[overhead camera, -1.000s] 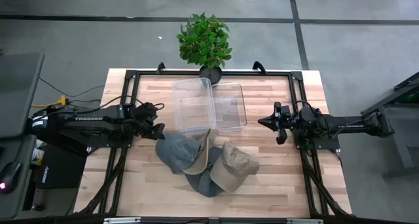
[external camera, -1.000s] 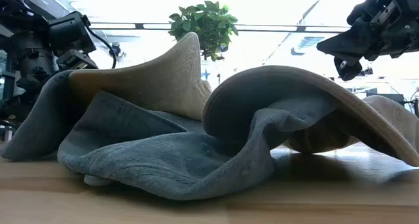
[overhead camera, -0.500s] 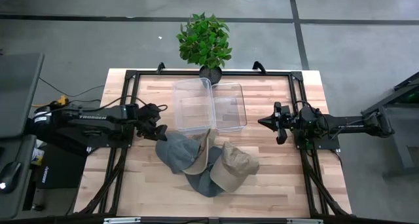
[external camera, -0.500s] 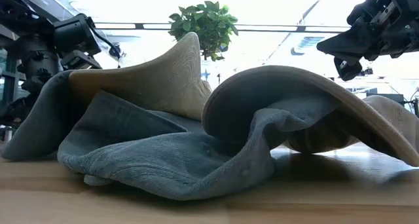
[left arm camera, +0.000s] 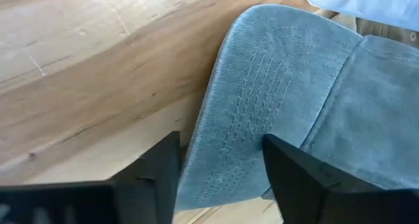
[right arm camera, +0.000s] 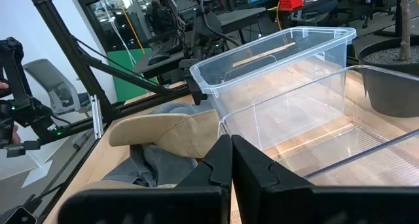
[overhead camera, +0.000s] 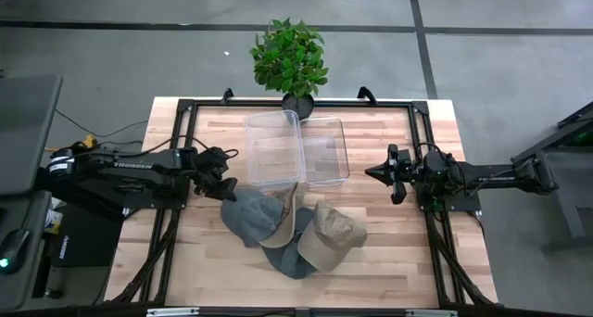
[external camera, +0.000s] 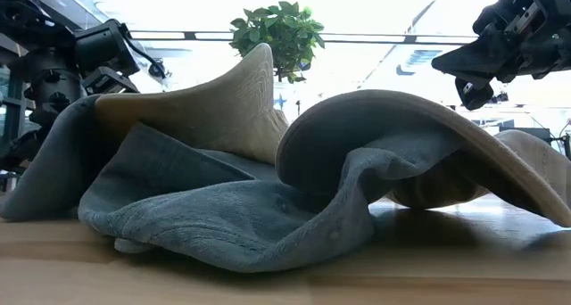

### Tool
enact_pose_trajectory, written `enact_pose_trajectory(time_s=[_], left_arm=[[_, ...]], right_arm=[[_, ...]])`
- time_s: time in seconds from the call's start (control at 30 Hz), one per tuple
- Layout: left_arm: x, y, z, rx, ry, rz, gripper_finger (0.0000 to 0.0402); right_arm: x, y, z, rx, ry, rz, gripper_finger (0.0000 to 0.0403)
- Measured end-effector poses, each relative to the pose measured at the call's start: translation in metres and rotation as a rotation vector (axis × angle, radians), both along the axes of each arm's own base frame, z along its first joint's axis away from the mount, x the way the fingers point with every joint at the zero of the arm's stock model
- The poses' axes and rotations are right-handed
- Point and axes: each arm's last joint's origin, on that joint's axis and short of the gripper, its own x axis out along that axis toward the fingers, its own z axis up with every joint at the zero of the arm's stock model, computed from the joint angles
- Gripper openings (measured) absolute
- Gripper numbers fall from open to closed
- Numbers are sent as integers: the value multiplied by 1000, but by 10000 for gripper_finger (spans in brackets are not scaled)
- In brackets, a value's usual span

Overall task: Pick & Place hat
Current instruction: Put the top gray cap into the right transparent bin

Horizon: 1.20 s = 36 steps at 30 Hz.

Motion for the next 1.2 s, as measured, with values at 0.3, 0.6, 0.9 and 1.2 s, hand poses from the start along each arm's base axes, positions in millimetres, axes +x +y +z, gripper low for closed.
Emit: enact_pose_trajectory(time_s=[0.3, 0.6, 0.9, 1.2], left_arm=[[0, -1, 0, -21, -4, -18, 62], [-1, -2, 3, -45, -53, -83, 5], [-13, -7, 16, -75, -125, -113, 0], [-32, -12, 33, -88, -241, -81, 2]], right_arm=[[0, 0, 0, 0, 0, 0, 1], [0, 0, 0, 0, 0, 0, 1], [0, 0, 0, 0, 0, -1, 1], [0, 0, 0, 0, 0, 0, 1]])
